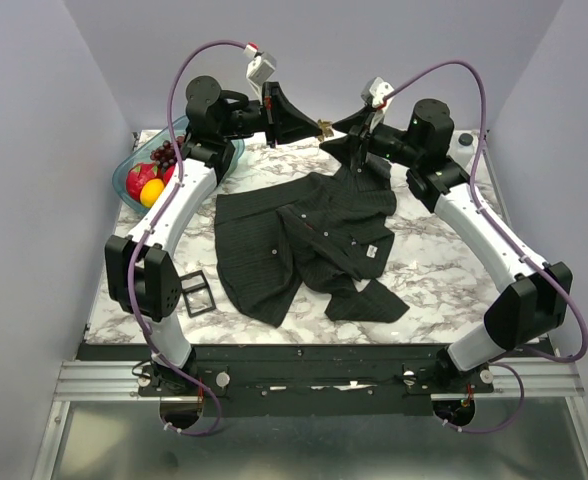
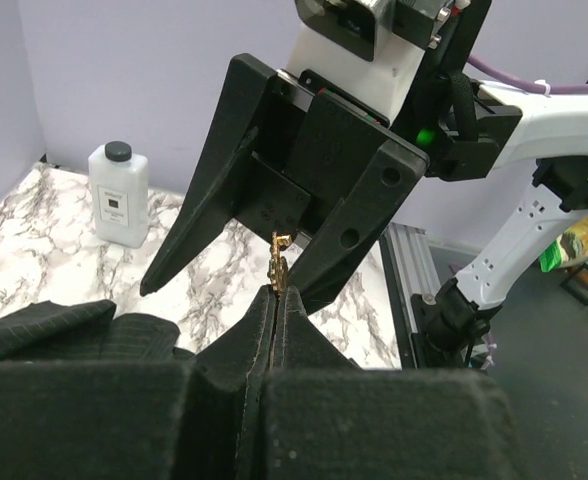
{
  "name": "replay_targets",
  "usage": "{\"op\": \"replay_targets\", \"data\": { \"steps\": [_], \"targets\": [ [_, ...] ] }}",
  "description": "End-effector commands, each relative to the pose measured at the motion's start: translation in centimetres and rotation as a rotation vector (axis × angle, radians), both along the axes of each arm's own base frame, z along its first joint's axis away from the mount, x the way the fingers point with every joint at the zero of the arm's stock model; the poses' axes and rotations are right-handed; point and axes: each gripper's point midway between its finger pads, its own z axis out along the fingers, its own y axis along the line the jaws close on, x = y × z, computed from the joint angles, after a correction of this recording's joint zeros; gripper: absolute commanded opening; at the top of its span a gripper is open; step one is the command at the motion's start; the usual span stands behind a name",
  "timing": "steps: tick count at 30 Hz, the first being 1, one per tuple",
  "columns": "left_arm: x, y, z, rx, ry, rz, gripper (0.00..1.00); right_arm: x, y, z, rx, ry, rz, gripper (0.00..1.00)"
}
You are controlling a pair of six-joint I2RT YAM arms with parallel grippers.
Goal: Remove the brooch from the garment
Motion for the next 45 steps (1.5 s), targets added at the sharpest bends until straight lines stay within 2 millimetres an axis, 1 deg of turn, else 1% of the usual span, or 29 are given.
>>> {"op": "replay_targets", "data": {
  "steps": [1, 4, 5, 8, 11, 16, 21, 30, 33, 40, 45],
  "targets": [
    [0.2, -0.1, 0.9, -0.009, -0.015, -0.007, 0.00, 0.9, 0.5, 1.2, 0.056, -0.022, -0.009, 0.63],
    [0.5, -0.1, 0.8, -0.008, -0.011, 0.008, 0.00, -0.3, 1.2, 1.5, 0.087, -0.003, 0.065, 0.63],
    [0.6, -0.1, 0.7, -0.007, -0.007, 0.011, 0.00, -0.9, 1.6, 1.4, 0.090, 0.009, 0.107, 0.63],
    [1.0, -0.2, 0.6, -0.011, 0.002, 0.023, 0.00, -1.9, 2.0, 1.1, 0.087, 0.020, 0.162, 0.63],
    [1.3, -0.2, 0.5, -0.013, 0.009, 0.026, 0.00, -2.7, 1.9, 1.0, 0.084, 0.025, 0.181, 0.63],
    [1.6, -0.3, 0.0, -0.011, 0.021, 0.031, 0.00, -3.5, 1.4, 1.6, 0.087, 0.013, 0.176, 0.63],
    [1.7, -0.4, -0.2, -0.009, 0.026, 0.026, 0.00, -3.0, 1.1, 1.9, 0.094, 0.009, 0.133, 0.64],
    [1.5, -0.4, -0.5, -0.004, 0.030, 0.023, 0.00, -2.2, 0.6, 3.3, 0.112, -0.019, 0.073, 0.64],
    [1.5, -0.4, -0.7, -0.001, 0.034, 0.018, 0.00, -1.9, 0.4, 3.4, 0.131, 0.011, 0.054, 0.64],
    [1.5, -0.4, -0.8, 0.001, 0.033, 0.014, 0.00, -0.6, -0.5, 3.3, 0.169, 0.064, 0.006, 0.63],
    [1.5, -0.4, -0.9, 0.003, 0.036, 0.010, 0.00, -0.3, -0.8, 3.3, 0.189, 0.088, 0.002, 0.61]
  ]
}}
